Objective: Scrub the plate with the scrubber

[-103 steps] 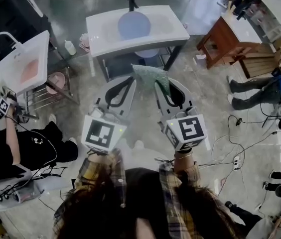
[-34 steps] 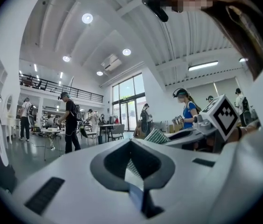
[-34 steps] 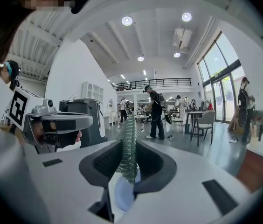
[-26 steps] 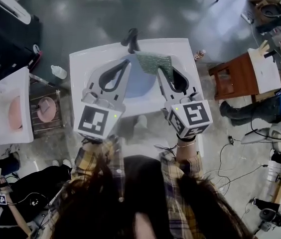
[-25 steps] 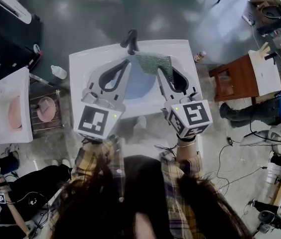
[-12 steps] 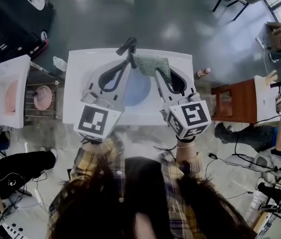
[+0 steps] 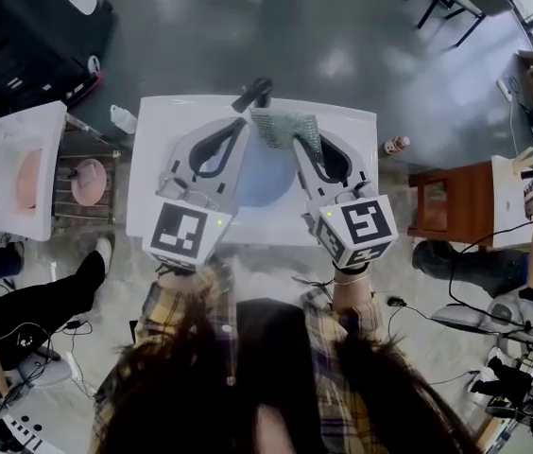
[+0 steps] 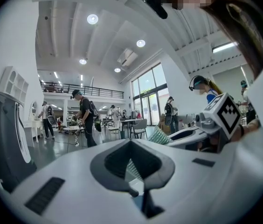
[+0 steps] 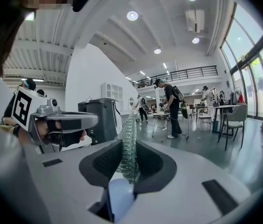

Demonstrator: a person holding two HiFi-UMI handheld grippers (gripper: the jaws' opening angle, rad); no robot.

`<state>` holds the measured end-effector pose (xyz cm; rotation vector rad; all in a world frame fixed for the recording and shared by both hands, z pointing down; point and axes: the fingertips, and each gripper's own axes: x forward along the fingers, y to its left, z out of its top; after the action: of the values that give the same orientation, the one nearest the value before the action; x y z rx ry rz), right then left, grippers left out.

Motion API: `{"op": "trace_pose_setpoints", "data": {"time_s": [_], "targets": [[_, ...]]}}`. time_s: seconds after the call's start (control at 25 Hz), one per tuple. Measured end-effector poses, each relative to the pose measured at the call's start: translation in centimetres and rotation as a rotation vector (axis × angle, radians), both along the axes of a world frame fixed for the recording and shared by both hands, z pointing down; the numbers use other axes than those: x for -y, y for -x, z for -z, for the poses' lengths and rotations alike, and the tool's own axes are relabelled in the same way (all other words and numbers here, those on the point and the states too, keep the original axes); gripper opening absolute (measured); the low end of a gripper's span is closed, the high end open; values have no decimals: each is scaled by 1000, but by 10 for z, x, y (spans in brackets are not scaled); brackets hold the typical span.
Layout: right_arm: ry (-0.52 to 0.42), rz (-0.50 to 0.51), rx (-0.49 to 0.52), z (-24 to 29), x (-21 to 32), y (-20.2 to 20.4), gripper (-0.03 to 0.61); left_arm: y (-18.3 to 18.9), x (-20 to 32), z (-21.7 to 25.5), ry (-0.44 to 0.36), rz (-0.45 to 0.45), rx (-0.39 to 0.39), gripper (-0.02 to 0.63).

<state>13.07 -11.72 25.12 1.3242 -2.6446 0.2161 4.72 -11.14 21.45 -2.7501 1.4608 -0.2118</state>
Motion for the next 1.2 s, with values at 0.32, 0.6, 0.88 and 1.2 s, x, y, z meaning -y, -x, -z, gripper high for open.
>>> {"op": "trace_pose_setpoints", "data": {"time_s": [0.32, 0.6, 0.88, 1.2], "targets": [[19, -17, 3, -25, -7, 8, 98, 11, -6, -27, 24, -9, 3, 15], [71, -54, 0, -55, -8, -2, 98, 19, -7, -64, 74, -15, 23, 15], [151, -92, -13, -95, -10, -13, 98, 29, -3, -112, 160, -3, 24, 15], [233, -73, -22, -139, -23, -8, 98, 37, -9, -171, 230, -17, 55, 15]]}}
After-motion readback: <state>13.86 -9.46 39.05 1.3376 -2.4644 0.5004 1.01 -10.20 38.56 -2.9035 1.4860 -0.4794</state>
